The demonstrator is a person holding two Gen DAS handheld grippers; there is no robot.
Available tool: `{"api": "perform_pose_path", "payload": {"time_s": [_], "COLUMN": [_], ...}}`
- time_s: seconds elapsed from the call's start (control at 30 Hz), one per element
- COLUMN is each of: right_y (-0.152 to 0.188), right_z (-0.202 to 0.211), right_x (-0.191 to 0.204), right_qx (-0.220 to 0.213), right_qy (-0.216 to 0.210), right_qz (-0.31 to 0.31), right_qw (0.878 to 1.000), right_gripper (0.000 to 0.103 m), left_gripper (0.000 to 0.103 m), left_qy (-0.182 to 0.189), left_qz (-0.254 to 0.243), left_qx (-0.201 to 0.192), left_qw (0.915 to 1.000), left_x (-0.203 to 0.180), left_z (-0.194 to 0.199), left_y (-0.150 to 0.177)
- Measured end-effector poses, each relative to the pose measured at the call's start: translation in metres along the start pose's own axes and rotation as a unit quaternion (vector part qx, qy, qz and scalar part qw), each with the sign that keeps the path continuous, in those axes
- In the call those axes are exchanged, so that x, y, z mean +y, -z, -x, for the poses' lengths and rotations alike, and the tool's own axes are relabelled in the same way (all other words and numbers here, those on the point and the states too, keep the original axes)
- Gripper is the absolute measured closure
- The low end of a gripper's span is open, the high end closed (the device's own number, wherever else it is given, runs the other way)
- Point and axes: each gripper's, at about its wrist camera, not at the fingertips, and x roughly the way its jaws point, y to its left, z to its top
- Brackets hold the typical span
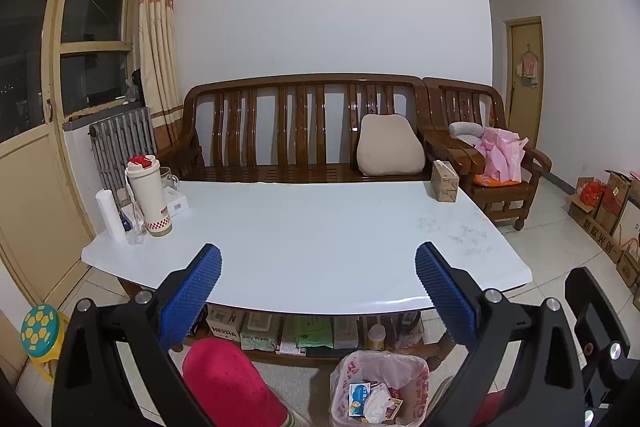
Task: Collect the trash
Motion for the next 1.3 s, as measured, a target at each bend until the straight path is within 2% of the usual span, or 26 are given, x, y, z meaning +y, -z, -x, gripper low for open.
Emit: {"api": "perform_pose_path", "payload": {"time_s": [1.3], "right_y": [-0.0013], "right_z": [-0.0053], "right_x": [0.0036], "right_qx": [0.006], "right_qy": [-0.002], "right_qz": [-0.001], "right_qw": [1.0], "right_gripper": [0.007], "left_gripper": [0.008], "left_qy": [-0.003], "left_qz": [-0.006], "left_qx": [0.004], "left_qw": [1.0], "left_x": [0.0026], "left_z": [-0.004], "left_y": [0.0016]}}
